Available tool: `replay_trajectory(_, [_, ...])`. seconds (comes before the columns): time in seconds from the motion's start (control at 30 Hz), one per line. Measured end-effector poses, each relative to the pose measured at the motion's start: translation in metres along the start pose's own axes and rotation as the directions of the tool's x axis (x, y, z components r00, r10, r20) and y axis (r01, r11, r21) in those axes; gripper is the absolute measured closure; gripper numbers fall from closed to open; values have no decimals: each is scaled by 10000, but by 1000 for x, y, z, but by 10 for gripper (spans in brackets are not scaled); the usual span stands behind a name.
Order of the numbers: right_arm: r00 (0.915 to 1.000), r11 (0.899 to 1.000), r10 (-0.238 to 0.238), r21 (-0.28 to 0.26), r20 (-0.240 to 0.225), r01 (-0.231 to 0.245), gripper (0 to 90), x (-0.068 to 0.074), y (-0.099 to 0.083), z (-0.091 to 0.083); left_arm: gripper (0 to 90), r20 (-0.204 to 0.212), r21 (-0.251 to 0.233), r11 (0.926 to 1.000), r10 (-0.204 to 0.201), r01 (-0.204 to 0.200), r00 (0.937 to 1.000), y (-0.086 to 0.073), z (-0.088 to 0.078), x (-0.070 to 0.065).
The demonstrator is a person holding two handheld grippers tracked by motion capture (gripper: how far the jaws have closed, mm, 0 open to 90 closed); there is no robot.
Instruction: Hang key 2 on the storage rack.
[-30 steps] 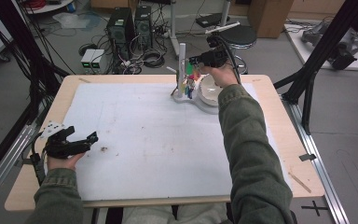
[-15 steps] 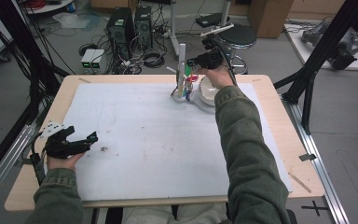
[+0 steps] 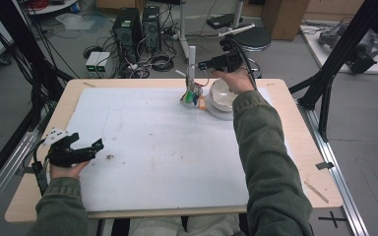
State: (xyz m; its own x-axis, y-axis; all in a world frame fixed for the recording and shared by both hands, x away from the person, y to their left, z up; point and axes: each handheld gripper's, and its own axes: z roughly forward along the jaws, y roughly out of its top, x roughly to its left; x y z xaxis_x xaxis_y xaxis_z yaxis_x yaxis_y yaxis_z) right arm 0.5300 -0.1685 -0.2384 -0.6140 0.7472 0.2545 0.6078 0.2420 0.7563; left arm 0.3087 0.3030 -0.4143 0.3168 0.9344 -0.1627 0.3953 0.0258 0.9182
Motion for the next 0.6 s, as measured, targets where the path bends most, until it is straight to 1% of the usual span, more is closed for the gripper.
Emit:
replay_trajectory(0.1, [9995,9999,-57,117,318,53,301,2,-2,-1,23,0,-20,10000,-31,31,10000,0,0,0])
replay_trajectory(0.17, [9986,9998,-103,191,510,93,225,2,-3,-1,23,-4,-5,10000,-23,23,10000,0,0,0])
replay_trajectory(0.2, [9978,9998,-15,203,669,1,206,3,-4,-1,23,-1,2,10000,-21,21,10000,0,0,0])
replay_trajectory(0.23, [9973,9998,-8,181,739,-5,193,2,-6,-2,23,2,12,10000,-3,3,10000,0,0,0])
replay_trajectory(0.3, [9966,9998,4,194,825,-20,135,1,-9,-2,23,6,-16,10000,-29,29,10000,0,0,0])
replay_trajectory(0.33, [9955,9996,33,278,948,-60,117,1,-11,-2,23,-3,-23,10000,-31,31,10000,0,0,0])
replay_trajectory(0.43, [9940,9991,37,427,1092,-84,97,-3,-18,-5,23,11,-22,10000,-38,38,10000,0,0,-1])
replay_trajectory(0.47, [9935,9990,39,437,1134,-89,76,-4,-19,-6,23,7,-8,10000,-42,42,10000,0,0,-1])
replay_trajectory(0.5, [9933,9989,-1,467,1158,-54,28,-6,-21,-7,23,-1,-7,10000,-47,47,10000,0,0,-1])
replay_trajectory(0.53, [9925,9983,-47,583,1218,-24,17,-7,-23,-8,23,4,-5,10000,-45,45,10000,0,0,-1])
replay_trajectory(0.6, [9919,9983,-80,580,1266,6,5,-7,-26,-12,23,-2,-24,10000,-62,62,10000,0,0,-1])
